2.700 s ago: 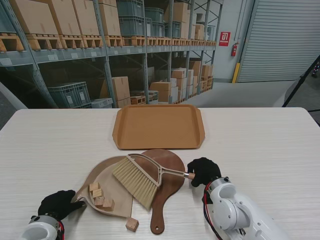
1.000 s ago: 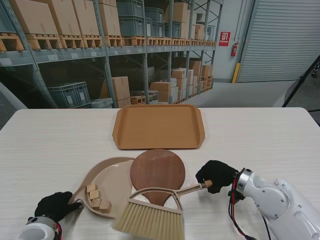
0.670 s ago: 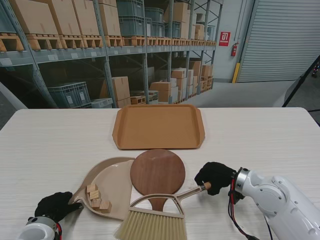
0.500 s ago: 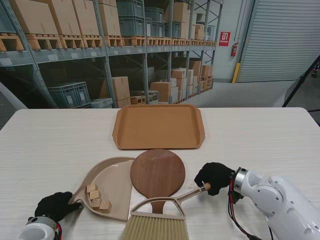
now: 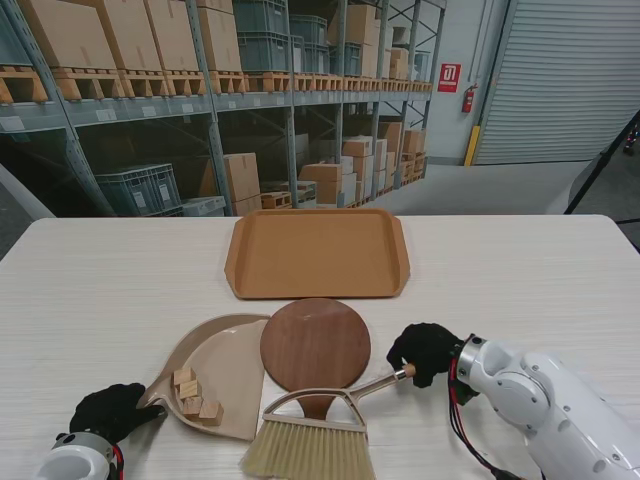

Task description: Sweep wood blocks off a wooden cutting board into a dustpan and pour them into a container

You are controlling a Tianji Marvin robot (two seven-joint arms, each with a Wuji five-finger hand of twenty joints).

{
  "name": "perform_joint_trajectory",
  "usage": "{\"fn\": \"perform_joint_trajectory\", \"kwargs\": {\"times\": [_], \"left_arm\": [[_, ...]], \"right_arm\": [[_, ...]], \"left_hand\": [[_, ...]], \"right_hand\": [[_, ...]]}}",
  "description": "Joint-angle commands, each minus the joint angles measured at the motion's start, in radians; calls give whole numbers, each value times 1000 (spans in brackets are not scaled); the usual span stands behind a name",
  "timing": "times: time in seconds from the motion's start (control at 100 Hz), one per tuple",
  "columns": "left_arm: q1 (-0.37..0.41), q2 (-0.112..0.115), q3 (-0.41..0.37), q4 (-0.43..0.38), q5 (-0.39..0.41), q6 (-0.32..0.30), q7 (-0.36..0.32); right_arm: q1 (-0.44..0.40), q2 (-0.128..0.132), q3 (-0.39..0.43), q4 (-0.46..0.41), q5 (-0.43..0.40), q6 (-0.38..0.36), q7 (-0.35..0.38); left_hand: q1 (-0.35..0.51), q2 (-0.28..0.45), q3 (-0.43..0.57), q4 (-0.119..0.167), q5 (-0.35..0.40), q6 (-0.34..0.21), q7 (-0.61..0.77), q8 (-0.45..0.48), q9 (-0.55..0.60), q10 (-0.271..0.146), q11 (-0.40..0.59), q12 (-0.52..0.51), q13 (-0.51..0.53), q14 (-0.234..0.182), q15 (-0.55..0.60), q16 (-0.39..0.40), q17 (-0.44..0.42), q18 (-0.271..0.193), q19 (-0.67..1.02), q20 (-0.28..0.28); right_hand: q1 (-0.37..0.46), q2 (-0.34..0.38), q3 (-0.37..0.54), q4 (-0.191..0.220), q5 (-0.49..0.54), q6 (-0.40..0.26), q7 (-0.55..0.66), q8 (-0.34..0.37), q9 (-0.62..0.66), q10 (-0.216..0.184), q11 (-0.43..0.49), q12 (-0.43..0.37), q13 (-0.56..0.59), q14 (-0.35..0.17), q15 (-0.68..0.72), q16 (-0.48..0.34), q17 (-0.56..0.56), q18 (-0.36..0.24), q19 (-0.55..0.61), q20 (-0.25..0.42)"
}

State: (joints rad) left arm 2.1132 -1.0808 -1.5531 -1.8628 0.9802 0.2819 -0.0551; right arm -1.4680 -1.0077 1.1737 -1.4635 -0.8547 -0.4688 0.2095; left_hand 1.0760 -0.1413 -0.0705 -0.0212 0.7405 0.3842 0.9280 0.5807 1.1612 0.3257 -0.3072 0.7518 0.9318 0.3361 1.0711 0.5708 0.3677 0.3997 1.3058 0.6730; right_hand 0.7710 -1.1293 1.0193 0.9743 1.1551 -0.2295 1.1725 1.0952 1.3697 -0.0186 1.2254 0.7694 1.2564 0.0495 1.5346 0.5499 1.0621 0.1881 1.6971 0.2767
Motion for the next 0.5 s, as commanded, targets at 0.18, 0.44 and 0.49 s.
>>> {"fn": "perform_joint_trajectory", "kwargs": {"times": [0.18, 0.44, 0.49], "left_arm": [[1, -1, 3, -1, 2, 0, -20], [0, -1, 3, 1, 2, -3, -21], [0, -1, 3, 1, 2, -3, -20]], "right_arm": [[-8, -9, -19, -26, -32, 53, -14], [-15, -24, -60, -28, -36, 160, -80], [-15, -27, -69, -27, -32, 180, -93]], "left_hand": [[129, 138, 62, 5, 18, -46, 39, 9, -33, -271, 1534, -12, -11, -202, 11, 5, -21, -37, 26, 24], [128, 138, 61, 5, 19, -48, 39, 9, -33, -271, 1534, -12, -11, -202, 10, 5, -21, -37, 25, 24], [128, 139, 62, 5, 18, -46, 39, 9, -33, -271, 1534, -12, -11, -202, 9, 5, -21, -37, 25, 24]], "right_hand": [[102, 89, 418, -102, 167, -96, 117, -35, 77, -26, 17, 15, 35, -88, 35, 12, 40, -25, 103, -10], [100, 78, 434, -138, 165, -92, 101, -40, 76, -26, 6, 11, 35, -86, 30, 6, 39, -23, 97, -13], [99, -11, 547, -346, 166, -92, 95, -38, 77, -25, 1, 13, 35, -85, 31, 2, 43, -16, 100, -27]]}}
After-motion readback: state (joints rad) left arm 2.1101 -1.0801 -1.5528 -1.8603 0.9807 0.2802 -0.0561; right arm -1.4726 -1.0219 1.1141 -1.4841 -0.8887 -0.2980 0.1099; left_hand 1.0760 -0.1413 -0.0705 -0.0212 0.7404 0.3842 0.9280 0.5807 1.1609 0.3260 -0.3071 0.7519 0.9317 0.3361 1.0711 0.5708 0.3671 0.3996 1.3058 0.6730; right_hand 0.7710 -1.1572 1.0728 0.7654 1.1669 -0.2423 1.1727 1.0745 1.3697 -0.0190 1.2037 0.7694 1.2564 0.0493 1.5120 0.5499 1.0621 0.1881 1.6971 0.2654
